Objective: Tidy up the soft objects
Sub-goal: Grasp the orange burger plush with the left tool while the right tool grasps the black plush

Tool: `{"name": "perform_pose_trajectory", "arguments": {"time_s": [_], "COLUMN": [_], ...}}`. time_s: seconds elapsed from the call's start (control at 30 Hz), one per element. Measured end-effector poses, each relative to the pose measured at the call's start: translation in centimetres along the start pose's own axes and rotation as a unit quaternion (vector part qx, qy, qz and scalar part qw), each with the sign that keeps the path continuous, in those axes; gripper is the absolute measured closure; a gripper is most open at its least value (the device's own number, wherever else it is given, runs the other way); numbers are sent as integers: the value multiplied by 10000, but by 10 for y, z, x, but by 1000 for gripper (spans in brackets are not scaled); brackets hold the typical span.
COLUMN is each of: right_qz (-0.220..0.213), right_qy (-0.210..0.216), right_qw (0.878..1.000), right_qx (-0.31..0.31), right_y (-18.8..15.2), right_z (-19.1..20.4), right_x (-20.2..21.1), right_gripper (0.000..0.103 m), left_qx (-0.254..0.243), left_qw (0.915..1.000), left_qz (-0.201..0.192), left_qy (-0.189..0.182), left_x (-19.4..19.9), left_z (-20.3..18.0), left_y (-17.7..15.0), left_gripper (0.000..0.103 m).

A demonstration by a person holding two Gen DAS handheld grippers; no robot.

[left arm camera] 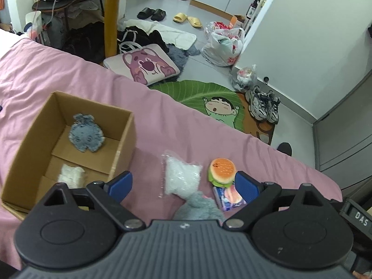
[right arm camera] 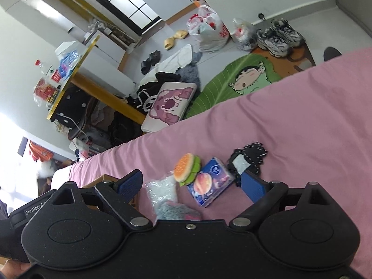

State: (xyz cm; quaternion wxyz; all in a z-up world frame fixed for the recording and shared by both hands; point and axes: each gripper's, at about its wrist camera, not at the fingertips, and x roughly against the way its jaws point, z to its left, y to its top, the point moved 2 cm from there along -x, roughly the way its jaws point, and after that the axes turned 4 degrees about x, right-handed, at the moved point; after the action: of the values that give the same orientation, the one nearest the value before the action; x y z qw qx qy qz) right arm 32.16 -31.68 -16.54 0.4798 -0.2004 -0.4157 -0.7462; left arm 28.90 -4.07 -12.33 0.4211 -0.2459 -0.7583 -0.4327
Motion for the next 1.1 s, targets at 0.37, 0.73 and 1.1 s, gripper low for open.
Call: {"name": "perform_pose_trajectory", "arguments": {"time_s": [0.37, 0.73, 1.1], "right_qz": [368, 547, 777], "right_qy": [-95, -86, -262], "right_qw": [9963, 9921, 9898], "right_qx": [-765, -1127, -1164], "right_y": [2, 4, 3], "right_z": [-47, -68, -75], "right_x": [-31, -49, -73], "right_gripper": [27, 36, 46], "left_qx": [-101, -97, 77], "left_qw": [9997, 9985, 9954], "left_qz": [233, 519, 932], "left_qy": [-65, -130, -206], "left_x": [-34, -75, -122], "left_z": [-39, -59, -66], "left_y": [-4, -4, -6], "left_gripper": [10, 14, 21]}}
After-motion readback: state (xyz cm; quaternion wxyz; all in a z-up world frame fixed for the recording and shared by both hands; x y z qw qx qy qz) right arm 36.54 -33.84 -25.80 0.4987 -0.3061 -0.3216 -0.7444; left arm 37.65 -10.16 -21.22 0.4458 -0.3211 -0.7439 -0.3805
